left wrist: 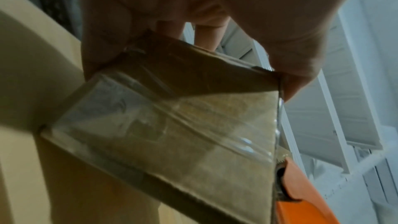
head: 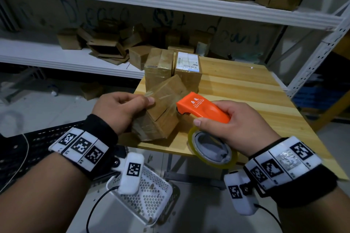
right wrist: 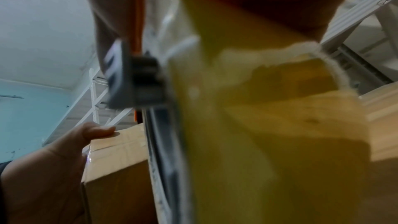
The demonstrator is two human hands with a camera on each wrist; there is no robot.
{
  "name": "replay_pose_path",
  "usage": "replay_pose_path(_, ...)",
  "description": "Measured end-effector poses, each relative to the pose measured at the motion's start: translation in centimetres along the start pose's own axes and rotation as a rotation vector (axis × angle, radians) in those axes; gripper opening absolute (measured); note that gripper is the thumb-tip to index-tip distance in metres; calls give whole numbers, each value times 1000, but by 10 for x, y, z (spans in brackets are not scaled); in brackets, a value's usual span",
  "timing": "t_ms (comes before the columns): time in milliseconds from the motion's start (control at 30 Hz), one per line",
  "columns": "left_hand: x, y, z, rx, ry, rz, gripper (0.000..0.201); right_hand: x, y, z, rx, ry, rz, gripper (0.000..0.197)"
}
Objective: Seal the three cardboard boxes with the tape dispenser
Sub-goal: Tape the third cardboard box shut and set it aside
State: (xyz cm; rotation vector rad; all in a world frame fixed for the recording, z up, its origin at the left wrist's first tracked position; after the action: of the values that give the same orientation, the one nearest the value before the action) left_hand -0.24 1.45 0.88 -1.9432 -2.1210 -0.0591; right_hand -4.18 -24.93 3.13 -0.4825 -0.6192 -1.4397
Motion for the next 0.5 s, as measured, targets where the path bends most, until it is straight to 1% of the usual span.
replay_pose_path(133,3,0,4,73,-68,11,19,-7,1,2,-4,4,4,46)
replay_pose_path(233,2,-2,1,46,-41,44,21,-17,2,4,-3,-14,1,46)
replay_pose_path(300,3,-3,-5,-49,98,20,24,-20,4,5,-10,-14,-15,42)
replay_pose_path(333,5,-2,-7,-112,232,-16,29,-21,5,6,-14,-14,-23,40)
replay_pose_path(367,7,1,-8,-173,400,-63,37,-22,6,7,-18,-16,-26,39)
replay_pose_path(400,8,2,-10,-232,549,-109,50,-23,7,7,-26,-23,-23,40)
replay_pose_path(433,7,1,-12,-293,627,-150,63,-25,8,7,-34,-34,-11,41)
replay_pose_path(467,5,-2,-14,-366,656,-182,66,-28,8,8,-43,-47,6,43)
replay_pose_path(500,0,-5,-17,-451,691,-199,61,-31,8,9,-46,-63,23,45)
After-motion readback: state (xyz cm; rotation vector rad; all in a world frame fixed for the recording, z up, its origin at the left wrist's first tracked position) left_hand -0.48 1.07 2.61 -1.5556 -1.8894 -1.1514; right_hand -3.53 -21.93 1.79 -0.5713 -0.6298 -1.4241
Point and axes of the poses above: each hand's wrist, its own y-axis towards the middle knuckle, its own x-axis out of the back of the hand, z = x × y, the point moved 5 cm from there along y, towards the middle knuckle, and after that the axes turned 4 degrees about x, right-handed, at the moved point
